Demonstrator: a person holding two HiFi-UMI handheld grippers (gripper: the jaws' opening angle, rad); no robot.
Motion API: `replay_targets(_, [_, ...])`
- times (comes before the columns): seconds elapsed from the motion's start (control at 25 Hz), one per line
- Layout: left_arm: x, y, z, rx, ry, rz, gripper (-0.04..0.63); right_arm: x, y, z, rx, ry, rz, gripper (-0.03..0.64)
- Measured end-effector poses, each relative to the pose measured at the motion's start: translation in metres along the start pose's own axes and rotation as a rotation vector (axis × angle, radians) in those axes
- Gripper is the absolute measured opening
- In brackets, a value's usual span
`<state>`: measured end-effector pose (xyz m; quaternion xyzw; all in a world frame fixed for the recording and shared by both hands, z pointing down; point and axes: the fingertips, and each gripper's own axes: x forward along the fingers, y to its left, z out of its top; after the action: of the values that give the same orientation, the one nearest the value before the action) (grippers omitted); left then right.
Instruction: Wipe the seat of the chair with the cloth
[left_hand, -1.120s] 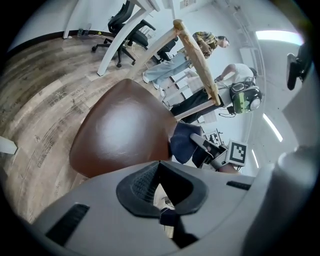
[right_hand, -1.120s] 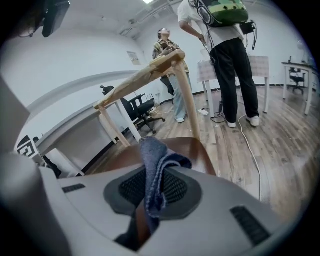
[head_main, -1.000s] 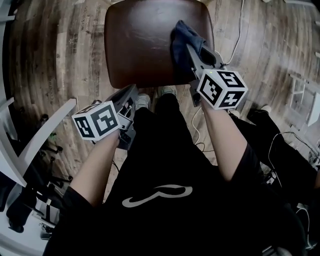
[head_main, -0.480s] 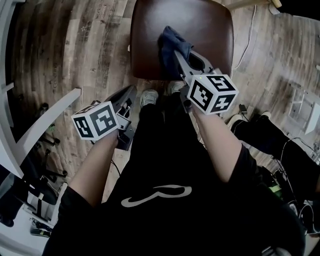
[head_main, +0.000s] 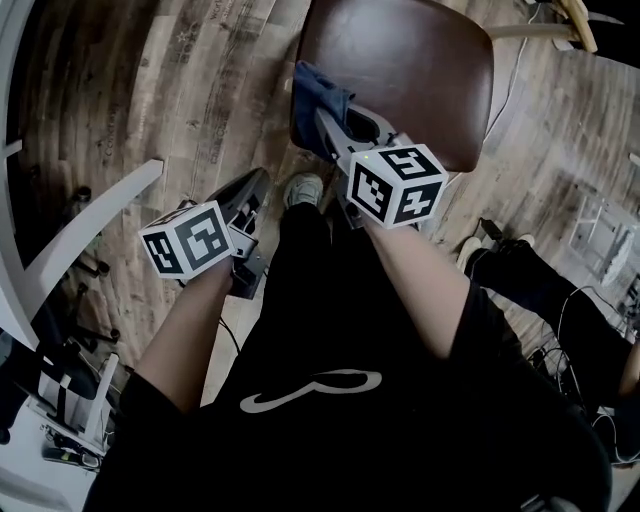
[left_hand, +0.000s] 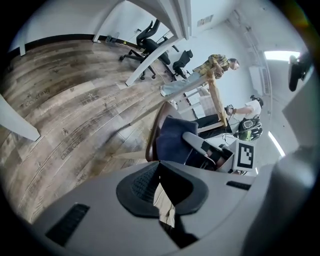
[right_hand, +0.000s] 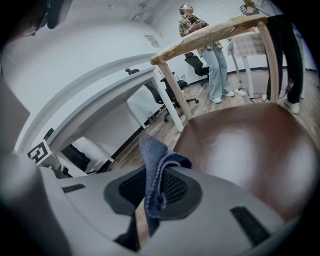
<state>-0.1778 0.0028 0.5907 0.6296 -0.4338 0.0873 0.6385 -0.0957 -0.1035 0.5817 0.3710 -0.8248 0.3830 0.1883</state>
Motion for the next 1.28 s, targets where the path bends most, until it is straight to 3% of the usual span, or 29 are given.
replay_targets(0.24, [0.001, 0.011, -0.002, -0.030, 0.001, 0.004, 0.012, 0.016, -0.012, -0.019, -0.067, 0.051, -0.059, 0.052])
replay_targets(0.6, [0.001, 0.014, 0.009, -0.015, 0.005, 0.002, 0.012, 0.025, -0.031, -0.030, -0.137, 0.113, -0.132, 0.052])
replay_targets(1.28, [0.029, -0.008, -0.011, 0.035, 0.074, 0.006, 0.012, -0.009, -0.082, -0.033, -0.138, 0.083, -0.217, 0.052])
